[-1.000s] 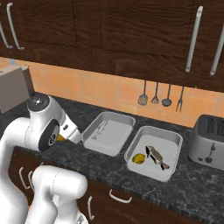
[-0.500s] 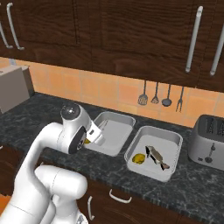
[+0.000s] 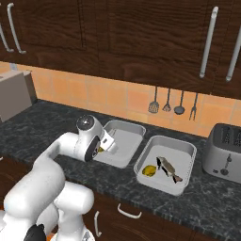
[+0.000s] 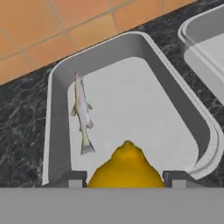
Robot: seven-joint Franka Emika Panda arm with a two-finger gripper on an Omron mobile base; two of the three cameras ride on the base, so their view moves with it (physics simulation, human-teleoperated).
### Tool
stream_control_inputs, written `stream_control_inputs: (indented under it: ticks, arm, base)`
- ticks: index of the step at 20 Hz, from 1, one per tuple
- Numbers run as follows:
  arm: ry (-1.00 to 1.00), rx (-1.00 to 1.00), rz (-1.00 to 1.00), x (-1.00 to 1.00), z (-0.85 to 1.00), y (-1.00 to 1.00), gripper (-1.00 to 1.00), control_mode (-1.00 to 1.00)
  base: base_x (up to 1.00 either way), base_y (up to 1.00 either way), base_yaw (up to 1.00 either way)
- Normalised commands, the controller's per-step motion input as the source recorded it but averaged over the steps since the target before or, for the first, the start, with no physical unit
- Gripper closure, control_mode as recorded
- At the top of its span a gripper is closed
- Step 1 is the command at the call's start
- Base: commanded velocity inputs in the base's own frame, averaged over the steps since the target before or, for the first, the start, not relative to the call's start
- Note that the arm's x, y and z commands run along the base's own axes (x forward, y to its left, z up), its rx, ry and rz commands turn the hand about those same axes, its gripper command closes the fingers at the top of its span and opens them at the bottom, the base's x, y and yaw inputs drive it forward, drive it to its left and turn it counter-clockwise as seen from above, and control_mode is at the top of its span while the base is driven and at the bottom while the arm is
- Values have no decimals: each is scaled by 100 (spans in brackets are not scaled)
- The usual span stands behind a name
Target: Place one lemon and one fish in each tupperware on the nearby counter, to pack two identical lunches.
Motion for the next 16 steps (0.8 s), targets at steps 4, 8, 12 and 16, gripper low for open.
stream_control_inputs:
  ticks: [4, 8, 12, 16]
  arm:
    - [6, 0, 0, 64, -5, -15, 100, -100]
    - [0, 0, 0, 49, -35, -28, 100, -100]
    - [0, -2, 0, 16, -58, -36, 100, -100]
    - [0, 0, 0, 35, -31, -14, 100, -100]
  base:
    - [0, 0, 0]
    - [0, 0, 0]
    - [0, 0, 0]
    - [0, 0, 0]
